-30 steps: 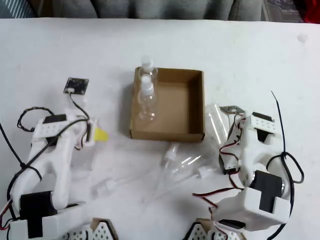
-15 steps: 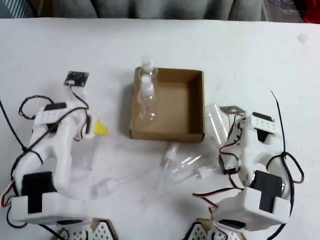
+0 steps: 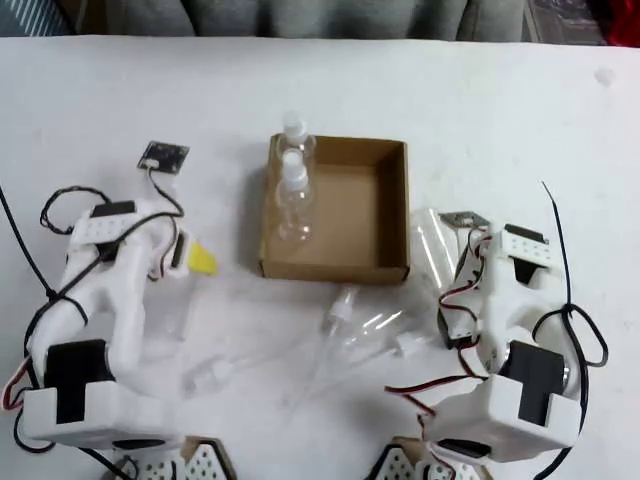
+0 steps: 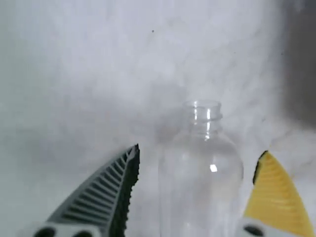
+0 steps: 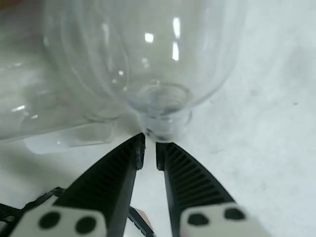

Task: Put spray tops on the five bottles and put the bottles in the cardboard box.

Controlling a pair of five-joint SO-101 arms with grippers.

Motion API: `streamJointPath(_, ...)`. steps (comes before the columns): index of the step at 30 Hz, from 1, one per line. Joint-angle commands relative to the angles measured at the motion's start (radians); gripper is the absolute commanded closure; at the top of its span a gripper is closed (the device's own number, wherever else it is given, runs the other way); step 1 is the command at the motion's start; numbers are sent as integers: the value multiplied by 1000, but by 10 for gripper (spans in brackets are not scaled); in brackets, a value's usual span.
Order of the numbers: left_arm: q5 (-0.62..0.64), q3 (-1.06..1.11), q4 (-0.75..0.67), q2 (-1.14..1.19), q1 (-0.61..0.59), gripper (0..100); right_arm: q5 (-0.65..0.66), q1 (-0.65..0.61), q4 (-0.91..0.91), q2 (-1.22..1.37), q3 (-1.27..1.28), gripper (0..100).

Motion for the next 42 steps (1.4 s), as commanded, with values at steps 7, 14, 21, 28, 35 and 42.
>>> streamJointPath(7,-25,-51,8,-1,28,779,3,-8,-4,-33,2,983)
streamJointPath(14,-15,-147,61,107,21,940,3,-8,-5,-33,2,983)
streamJointPath(21,-14,-232,129,147,-47,979,3,-4,-1,-50,-9,983)
streamJointPath(28,-12,-233,129,147,-53,979,11,-10,-25,-124,-80,983)
streamJointPath(35,132,-255,123,147,-137,979,14,-22,51,-236,-226,983)
streamJointPath(42,161,-264,121,148,-188,978,239,-272,337,-421,-318,983)
